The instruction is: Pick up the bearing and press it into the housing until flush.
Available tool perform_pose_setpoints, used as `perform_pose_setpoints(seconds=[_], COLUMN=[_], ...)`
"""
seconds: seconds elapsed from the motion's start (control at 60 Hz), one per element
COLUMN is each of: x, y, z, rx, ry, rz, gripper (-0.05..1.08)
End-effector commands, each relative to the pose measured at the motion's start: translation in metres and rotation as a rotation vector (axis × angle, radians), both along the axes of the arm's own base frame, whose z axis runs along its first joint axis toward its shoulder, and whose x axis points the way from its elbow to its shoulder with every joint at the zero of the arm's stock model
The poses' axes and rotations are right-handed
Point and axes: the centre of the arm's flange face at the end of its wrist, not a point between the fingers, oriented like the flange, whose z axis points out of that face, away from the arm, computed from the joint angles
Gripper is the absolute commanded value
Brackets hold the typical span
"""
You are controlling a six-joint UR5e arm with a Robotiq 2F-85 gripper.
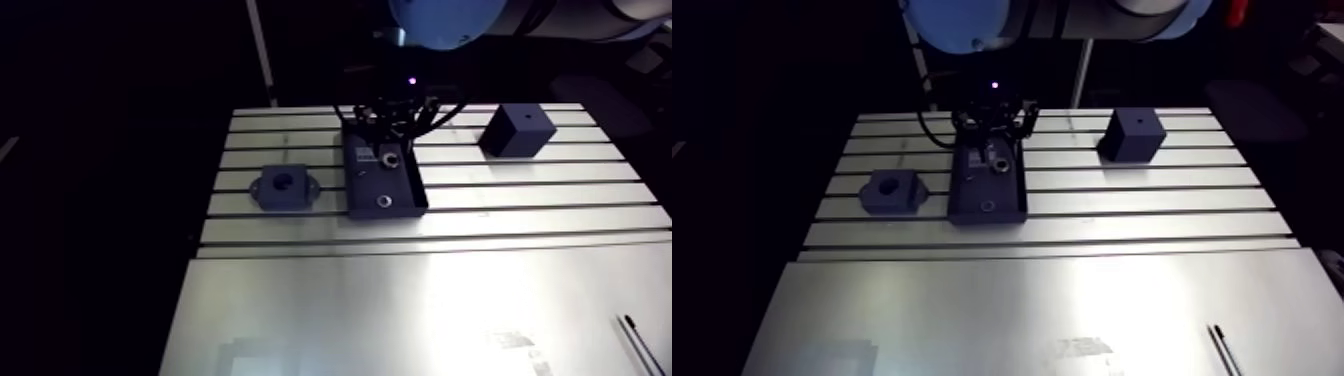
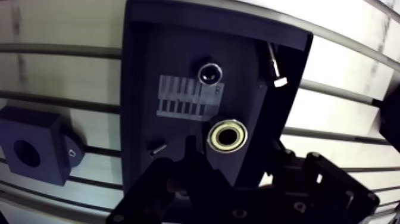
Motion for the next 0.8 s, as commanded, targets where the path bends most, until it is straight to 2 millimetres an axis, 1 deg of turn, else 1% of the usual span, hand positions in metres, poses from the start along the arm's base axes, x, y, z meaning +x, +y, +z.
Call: perform_pose_setpoints(seconds=[0.017, 0.167, 0.8], x=[0.0026, 0.0032, 0.0026], y=[-0.0002, -0.0012, -0.0012], z=[-0.0026, -0.0068, -0.0071], rx=[-0.003, -0.003, -0.002], ry=[-0.007, -0.014, -0.013], rz=[-0.003, -0.005, -0.006], gripper=[0.44, 0.44, 0.44])
